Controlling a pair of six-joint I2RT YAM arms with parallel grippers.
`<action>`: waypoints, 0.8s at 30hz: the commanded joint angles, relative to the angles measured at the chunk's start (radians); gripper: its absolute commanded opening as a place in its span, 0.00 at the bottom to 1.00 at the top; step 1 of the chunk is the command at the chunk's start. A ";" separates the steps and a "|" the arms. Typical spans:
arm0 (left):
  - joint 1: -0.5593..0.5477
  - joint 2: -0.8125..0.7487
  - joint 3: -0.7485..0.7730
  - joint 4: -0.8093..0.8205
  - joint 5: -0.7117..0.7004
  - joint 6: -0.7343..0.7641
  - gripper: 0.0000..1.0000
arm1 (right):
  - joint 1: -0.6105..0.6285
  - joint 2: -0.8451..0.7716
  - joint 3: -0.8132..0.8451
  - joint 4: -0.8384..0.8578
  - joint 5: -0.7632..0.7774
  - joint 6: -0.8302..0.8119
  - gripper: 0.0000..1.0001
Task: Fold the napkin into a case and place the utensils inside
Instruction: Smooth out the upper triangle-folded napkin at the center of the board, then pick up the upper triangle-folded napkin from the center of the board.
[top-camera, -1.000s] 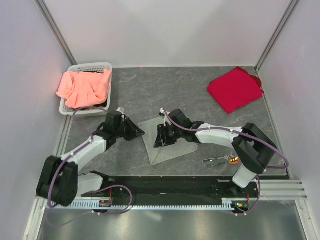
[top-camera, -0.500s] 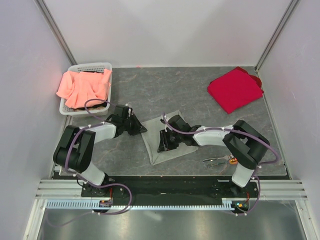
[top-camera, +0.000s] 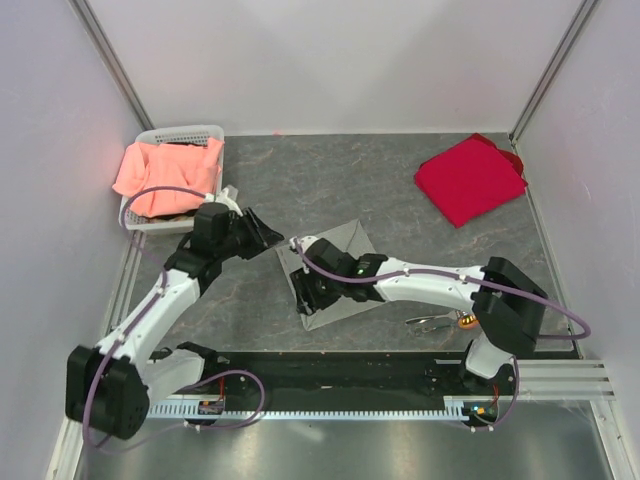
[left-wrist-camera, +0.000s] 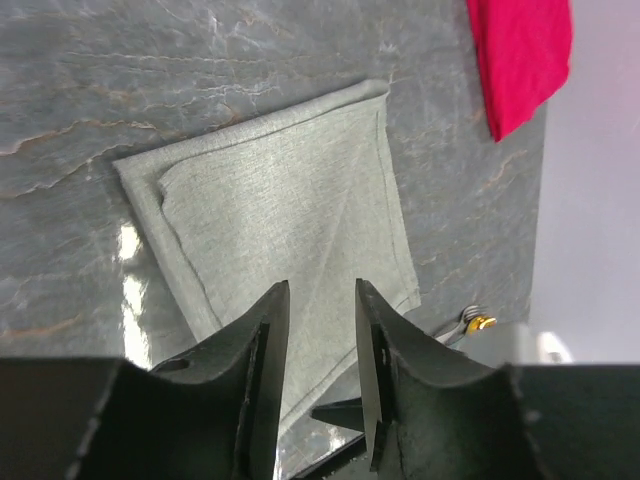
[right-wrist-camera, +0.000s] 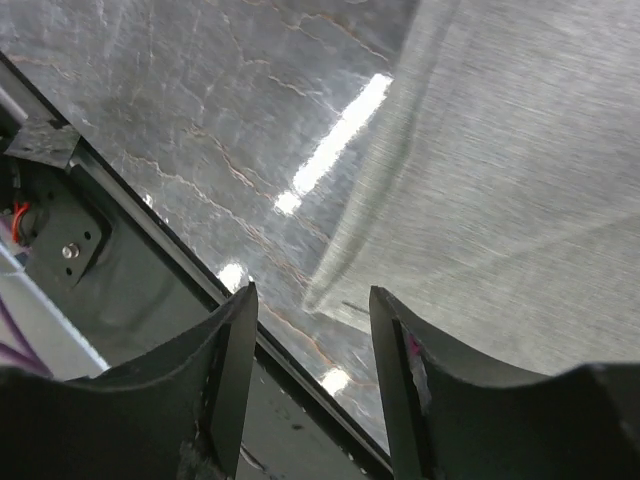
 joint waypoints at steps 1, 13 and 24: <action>0.027 -0.157 0.016 -0.198 -0.082 -0.029 0.41 | 0.080 0.102 0.121 -0.111 0.163 0.006 0.57; 0.052 -0.382 0.007 -0.381 -0.117 0.026 0.45 | 0.166 0.222 0.249 -0.197 0.267 0.032 0.58; 0.056 -0.356 -0.010 -0.378 -0.096 0.021 0.45 | 0.200 0.299 0.260 -0.247 0.350 0.036 0.55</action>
